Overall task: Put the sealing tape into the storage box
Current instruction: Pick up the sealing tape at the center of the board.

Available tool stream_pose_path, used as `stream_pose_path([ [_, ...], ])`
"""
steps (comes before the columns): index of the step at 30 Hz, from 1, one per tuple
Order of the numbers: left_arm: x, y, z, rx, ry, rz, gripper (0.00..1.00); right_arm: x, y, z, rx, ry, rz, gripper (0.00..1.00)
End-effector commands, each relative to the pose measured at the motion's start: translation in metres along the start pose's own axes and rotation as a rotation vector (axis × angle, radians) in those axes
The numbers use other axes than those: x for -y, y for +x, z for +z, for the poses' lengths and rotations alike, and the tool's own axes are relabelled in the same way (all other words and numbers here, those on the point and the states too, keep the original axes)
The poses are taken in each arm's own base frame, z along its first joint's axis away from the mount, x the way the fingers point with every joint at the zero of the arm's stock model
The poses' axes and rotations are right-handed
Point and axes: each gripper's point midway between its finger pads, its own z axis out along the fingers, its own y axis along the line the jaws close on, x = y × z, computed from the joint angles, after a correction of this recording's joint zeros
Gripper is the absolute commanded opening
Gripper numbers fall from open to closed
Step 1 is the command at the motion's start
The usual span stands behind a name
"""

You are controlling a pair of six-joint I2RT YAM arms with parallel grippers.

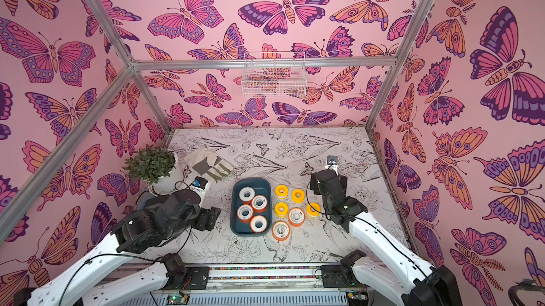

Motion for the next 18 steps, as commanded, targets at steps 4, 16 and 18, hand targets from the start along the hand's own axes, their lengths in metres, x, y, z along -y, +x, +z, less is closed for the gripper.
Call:
stream_pose_path([
  [4, -0.009, 0.007, 0.005, -0.019, -0.044, 0.009, 0.87, -0.050, 0.007, 0.009, -0.190, -0.193, -0.090, 0.86],
  [16, -0.009, 0.007, 0.007, -0.026, -0.041, 0.003, 0.88, -0.122, 0.026, 0.022, -0.397, -0.364, -0.280, 0.85],
  [18, -0.009, 0.008, 0.008, -0.032, -0.042, 0.002, 0.89, -0.135, 0.035, 0.021, -0.435, -0.380, -0.347, 0.85],
])
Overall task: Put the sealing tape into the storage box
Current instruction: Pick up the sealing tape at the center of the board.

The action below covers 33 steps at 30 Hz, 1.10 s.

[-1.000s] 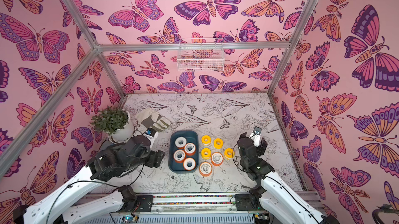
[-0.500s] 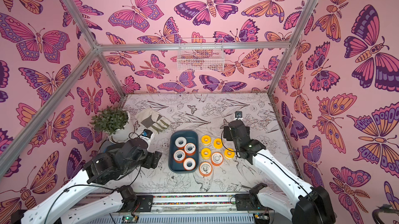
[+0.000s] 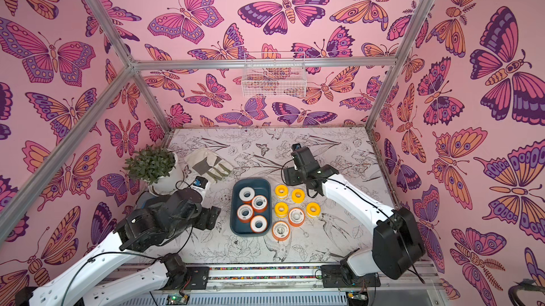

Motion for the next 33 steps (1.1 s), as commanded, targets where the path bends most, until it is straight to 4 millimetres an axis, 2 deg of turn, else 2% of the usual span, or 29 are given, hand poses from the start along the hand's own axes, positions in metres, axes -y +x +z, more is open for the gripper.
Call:
stream_pose_path([
  [1, -0.003, 0.007, 0.005, -0.027, -0.017, 0.011, 0.89, -0.022, 0.017, 0.004, -0.126, -0.030, -0.111, 0.85],
  [4, -0.003, 0.007, 0.005, -0.026, -0.013, 0.008, 0.89, -0.022, 0.026, 0.018, -0.204, -0.011, -0.117, 0.83],
  [8, -0.004, 0.007, 0.006, -0.028, -0.012, 0.003, 0.89, -0.025, 0.043, 0.024, -0.282, -0.036, -0.122, 0.80],
  [14, -0.002, 0.007, 0.009, -0.039, -0.005, 0.003, 0.89, -0.017, 0.065, 0.013, -0.344, -0.007, -0.093, 0.78],
  [21, -0.003, 0.007, 0.009, -0.039, 0.000, -0.006, 0.89, -0.011, 0.106, -0.002, -0.401, 0.009, 0.009, 0.80],
  [27, -0.001, 0.007, 0.010, -0.046, 0.005, -0.006, 0.89, -0.019, 0.128, 0.000, -0.427, 0.026, 0.010, 0.86],
  [33, -0.001, 0.008, 0.010, -0.048, 0.006, -0.007, 0.89, -0.022, 0.140, 0.004, -0.455, 0.040, 0.002, 0.87],
])
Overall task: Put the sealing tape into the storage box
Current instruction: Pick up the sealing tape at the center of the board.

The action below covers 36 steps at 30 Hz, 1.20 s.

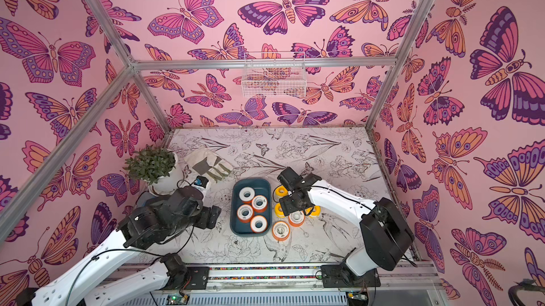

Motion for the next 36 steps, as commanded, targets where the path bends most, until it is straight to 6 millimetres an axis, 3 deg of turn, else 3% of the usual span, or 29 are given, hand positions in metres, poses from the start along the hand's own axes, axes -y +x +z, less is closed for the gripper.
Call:
stream_pose_path([
  [1, -0.001, 0.004, 0.004, -0.011, 0.000, 0.009, 0.89, 0.003, 0.010, 0.007, -0.028, 0.026, 0.023, 0.87],
  [24, -0.001, 0.005, 0.008, -0.029, -0.007, 0.008, 0.89, 0.006, 0.029, 0.045, -0.111, 0.055, 0.025, 0.83],
  [36, -0.001, 0.005, 0.010, -0.038, -0.008, 0.004, 0.89, 0.009, 0.037, 0.049, -0.133, 0.063, 0.025, 0.75],
])
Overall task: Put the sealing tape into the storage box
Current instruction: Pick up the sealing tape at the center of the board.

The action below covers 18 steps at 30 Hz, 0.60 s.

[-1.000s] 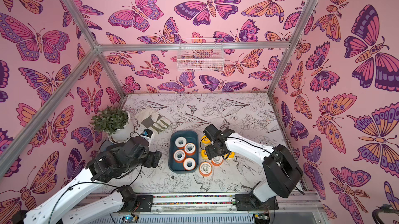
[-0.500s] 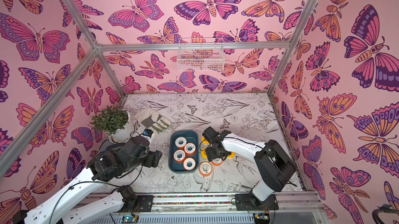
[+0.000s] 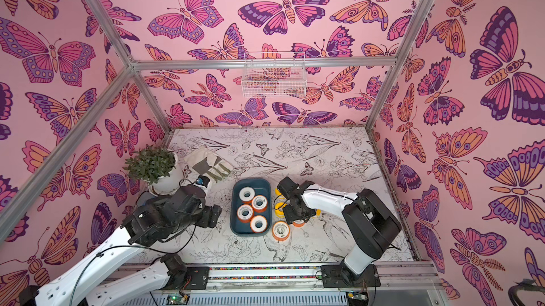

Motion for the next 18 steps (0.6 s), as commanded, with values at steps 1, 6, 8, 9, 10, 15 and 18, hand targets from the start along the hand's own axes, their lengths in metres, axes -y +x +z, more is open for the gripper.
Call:
stream_pose_path([
  [1, 0.000, 0.004, 0.004, -0.015, 0.005, 0.012, 0.89, -0.001, 0.002, 0.000, -0.008, 0.005, 0.005, 0.74],
  [6, 0.000, 0.003, 0.004, -0.017, 0.006, 0.010, 0.89, 0.001, -0.002, -0.016, 0.029, 0.007, 0.002, 0.65],
  [8, 0.000, 0.004, 0.005, -0.020, 0.004, 0.009, 0.89, 0.002, -0.006, -0.028, 0.065, 0.000, 0.005, 0.64],
  [9, 0.000, 0.004, 0.005, -0.021, 0.003, 0.009, 0.89, 0.004, -0.008, -0.034, 0.079, 0.006, 0.006, 0.63],
  [10, 0.000, 0.004, 0.005, -0.022, 0.002, 0.009, 0.89, 0.005, -0.009, -0.038, 0.086, 0.008, 0.006, 0.63],
  [15, 0.000, 0.004, 0.006, -0.022, 0.001, 0.007, 0.89, 0.008, -0.014, -0.062, 0.138, 0.007, 0.005, 0.62],
  [18, -0.001, 0.003, 0.005, -0.019, -0.001, 0.005, 0.89, 0.012, -0.019, -0.079, 0.172, 0.017, 0.000, 0.62],
])
